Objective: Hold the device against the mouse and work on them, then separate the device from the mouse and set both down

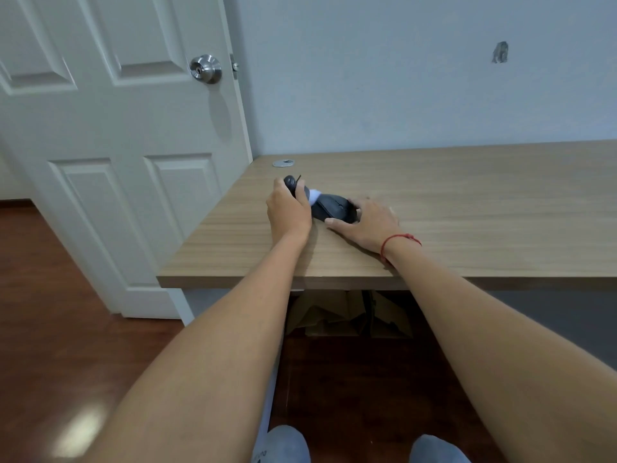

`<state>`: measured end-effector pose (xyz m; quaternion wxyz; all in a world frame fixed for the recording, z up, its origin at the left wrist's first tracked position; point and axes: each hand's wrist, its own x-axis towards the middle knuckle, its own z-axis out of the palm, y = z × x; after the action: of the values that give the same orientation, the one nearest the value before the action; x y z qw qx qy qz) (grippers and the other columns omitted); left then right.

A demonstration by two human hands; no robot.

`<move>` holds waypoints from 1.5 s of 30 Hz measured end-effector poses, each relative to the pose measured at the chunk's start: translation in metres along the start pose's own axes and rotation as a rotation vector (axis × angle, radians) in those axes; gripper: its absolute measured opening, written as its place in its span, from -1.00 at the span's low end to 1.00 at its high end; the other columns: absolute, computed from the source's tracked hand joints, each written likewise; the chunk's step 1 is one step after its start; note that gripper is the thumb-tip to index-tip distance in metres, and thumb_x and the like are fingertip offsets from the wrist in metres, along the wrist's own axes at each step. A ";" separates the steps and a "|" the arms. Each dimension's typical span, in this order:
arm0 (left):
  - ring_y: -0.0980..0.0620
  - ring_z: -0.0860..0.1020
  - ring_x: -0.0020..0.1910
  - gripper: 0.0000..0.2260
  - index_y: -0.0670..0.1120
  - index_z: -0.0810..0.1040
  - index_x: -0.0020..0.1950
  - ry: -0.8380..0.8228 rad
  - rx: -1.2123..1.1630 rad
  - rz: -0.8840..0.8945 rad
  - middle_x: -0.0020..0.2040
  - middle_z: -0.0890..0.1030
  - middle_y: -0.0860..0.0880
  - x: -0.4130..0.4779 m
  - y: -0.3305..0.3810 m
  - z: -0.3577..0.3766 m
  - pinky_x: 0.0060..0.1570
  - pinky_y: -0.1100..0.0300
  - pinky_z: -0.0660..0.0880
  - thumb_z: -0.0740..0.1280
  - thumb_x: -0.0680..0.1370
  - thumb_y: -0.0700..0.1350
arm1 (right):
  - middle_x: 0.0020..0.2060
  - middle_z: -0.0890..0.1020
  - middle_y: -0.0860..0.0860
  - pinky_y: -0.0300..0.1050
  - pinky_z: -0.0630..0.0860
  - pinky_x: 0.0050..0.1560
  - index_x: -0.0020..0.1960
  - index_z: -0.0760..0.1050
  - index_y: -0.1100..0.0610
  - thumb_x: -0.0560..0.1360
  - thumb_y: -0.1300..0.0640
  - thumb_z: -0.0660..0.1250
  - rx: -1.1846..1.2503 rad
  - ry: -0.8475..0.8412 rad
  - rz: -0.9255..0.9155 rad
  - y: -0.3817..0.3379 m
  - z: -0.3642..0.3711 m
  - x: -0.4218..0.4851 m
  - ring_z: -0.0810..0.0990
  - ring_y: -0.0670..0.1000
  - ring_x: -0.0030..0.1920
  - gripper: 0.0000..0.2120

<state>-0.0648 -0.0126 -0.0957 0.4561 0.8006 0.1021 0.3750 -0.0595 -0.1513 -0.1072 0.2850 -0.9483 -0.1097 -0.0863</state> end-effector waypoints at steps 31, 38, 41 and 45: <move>0.04 0.40 -0.33 -0.81 -0.14 0.39 -0.25 -0.109 -0.050 0.017 -0.36 0.43 0.03 -0.003 0.001 0.002 -0.29 0.22 0.31 0.29 0.52 -0.10 | 0.26 0.55 0.19 0.11 0.42 0.29 0.34 0.43 0.20 0.54 -0.23 0.17 0.178 0.308 0.233 0.003 -0.001 0.005 0.49 0.21 0.29 -0.42; -0.08 0.54 -0.23 -0.88 -0.12 0.57 -0.21 -0.241 0.148 0.217 -0.28 0.59 -0.07 -0.006 -0.001 0.004 -0.25 0.21 0.35 0.34 0.51 -0.12 | 0.14 0.58 0.11 0.10 0.49 0.22 0.19 0.51 0.07 0.48 -0.19 0.25 0.036 0.241 0.128 0.002 0.002 0.006 0.53 0.15 0.16 -0.58; -0.18 0.59 -0.15 -0.91 -0.15 0.63 -0.13 -0.316 0.280 0.249 -0.20 0.66 -0.18 -0.010 -0.001 0.004 -0.20 0.14 0.47 0.34 0.45 -0.20 | 0.09 0.60 0.08 0.11 0.53 0.14 0.12 0.54 0.10 0.47 -0.10 0.25 0.089 0.270 0.131 0.003 0.002 0.002 0.56 0.14 0.09 -0.65; -0.15 0.57 -0.17 -0.85 -0.17 0.65 -0.12 -0.364 0.337 0.237 -0.21 0.65 -0.17 -0.012 0.003 0.005 -0.21 0.14 0.47 0.37 0.39 -0.14 | 0.06 0.61 0.09 0.04 0.53 0.09 0.09 0.54 0.14 0.49 -0.03 0.26 0.111 0.279 0.149 0.004 0.003 0.005 0.56 0.14 0.07 -0.70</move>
<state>-0.0703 -0.0230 -0.1007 0.2806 0.9257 -0.0150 0.2533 -0.0529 -0.1524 -0.1103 0.3548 -0.9155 -0.0030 -0.1898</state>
